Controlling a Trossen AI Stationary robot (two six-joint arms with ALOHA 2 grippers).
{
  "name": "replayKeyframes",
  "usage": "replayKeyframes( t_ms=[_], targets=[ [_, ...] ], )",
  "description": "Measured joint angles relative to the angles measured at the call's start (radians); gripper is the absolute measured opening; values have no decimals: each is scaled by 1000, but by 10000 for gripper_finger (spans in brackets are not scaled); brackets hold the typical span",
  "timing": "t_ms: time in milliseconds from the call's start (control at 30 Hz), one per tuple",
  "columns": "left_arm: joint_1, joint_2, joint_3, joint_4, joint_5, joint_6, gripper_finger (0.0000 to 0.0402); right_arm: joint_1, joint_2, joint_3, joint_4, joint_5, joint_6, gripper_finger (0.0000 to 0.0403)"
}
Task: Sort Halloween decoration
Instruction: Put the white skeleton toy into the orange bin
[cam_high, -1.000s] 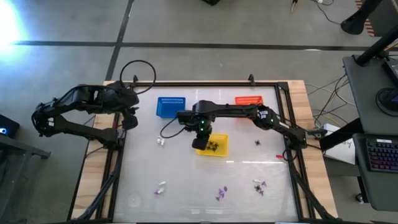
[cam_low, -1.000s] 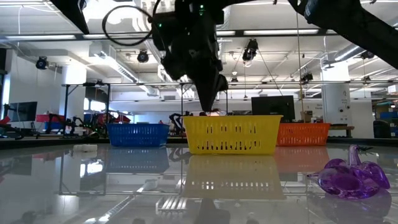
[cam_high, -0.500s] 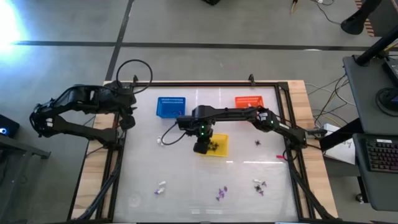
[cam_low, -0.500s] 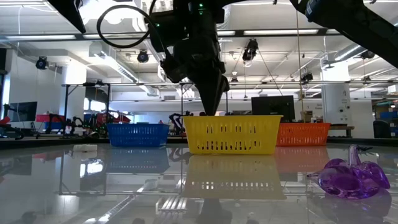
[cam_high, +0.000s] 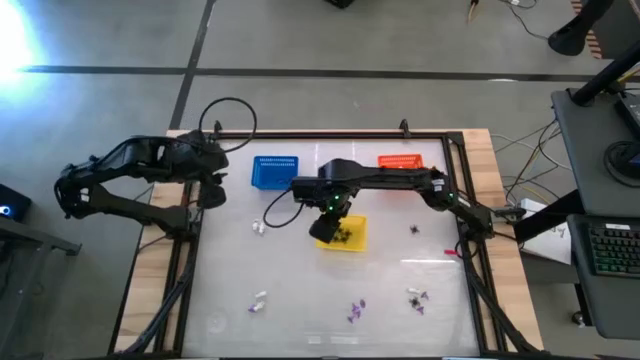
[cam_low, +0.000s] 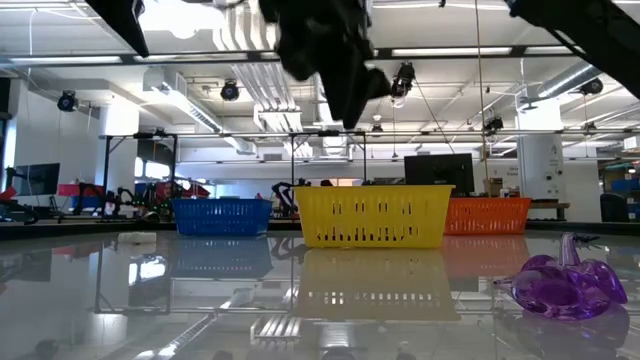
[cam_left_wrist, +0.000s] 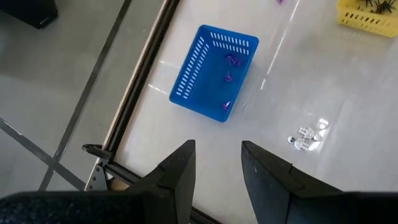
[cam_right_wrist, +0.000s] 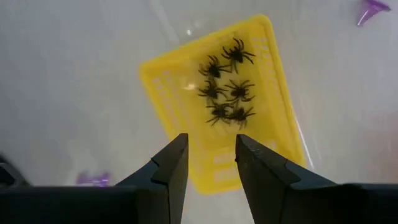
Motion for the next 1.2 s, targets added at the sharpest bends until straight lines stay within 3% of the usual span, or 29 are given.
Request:
replayKeyframes(
  t_ms=[100, 267, 433, 733, 1100, 1200],
  targets=[
    [0, 15, -8, -9, 62, 8, 112, 22, -57, 0, -2, 13, 49, 125],
    [-1, 1, -78, -5, 235, 12, 112, 71, -155, 0, -2, 163, 144, 125],
    [0, -44, -216, 25, 382, -38, 112, 129, -256, 0, -2, 318, 275, 125],
    [-9, -97, -493, 259, 661, -126, 112, 223, -360, 0, -2, 522, 441, 125],
    [-123, -89, -615, 374, 721, -180, 112, 241, -340, -1, -1, 519, 446, 125],
    [-196, -87, -631, 442, 662, -215, 112, 243, -339, -3, -1, 514, 438, 125]
  ],
)
